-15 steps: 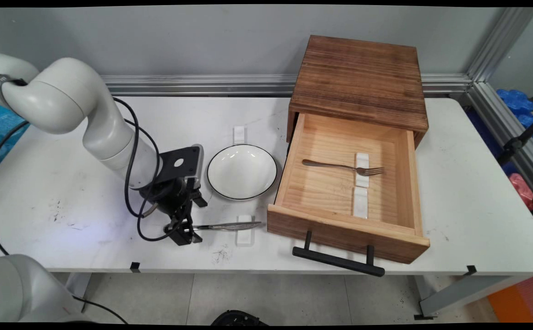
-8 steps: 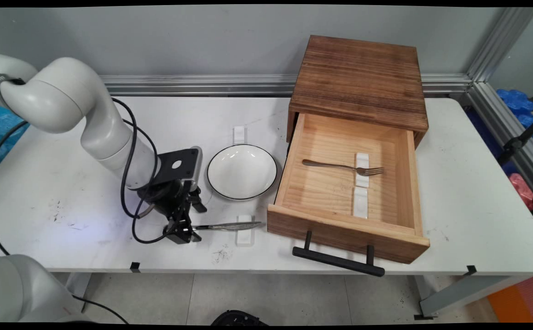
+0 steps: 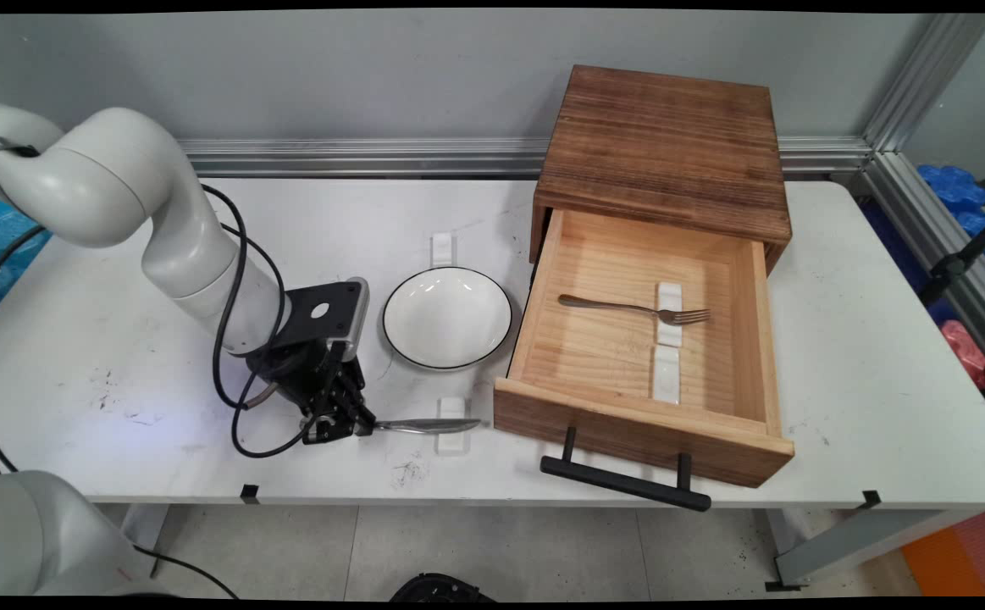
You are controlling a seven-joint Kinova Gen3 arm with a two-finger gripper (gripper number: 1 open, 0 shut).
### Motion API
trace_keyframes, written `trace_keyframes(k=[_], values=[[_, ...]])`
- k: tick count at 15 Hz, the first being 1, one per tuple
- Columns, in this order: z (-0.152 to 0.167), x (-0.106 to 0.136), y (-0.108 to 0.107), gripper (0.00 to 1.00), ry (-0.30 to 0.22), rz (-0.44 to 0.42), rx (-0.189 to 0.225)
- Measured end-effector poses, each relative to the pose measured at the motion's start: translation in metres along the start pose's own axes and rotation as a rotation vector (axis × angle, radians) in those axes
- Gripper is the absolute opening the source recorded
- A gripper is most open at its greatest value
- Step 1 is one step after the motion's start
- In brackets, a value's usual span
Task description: Place the picked object into the drawer
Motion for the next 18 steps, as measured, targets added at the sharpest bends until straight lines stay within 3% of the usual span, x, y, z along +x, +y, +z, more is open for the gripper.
trace_keyframes(k=[10,18], values=[[-0.023,0.004,0.001,0.0,-0.011,-0.009,0.013],[-0.101,0.022,0.01,0.0,-0.032,-0.019,0.038]])
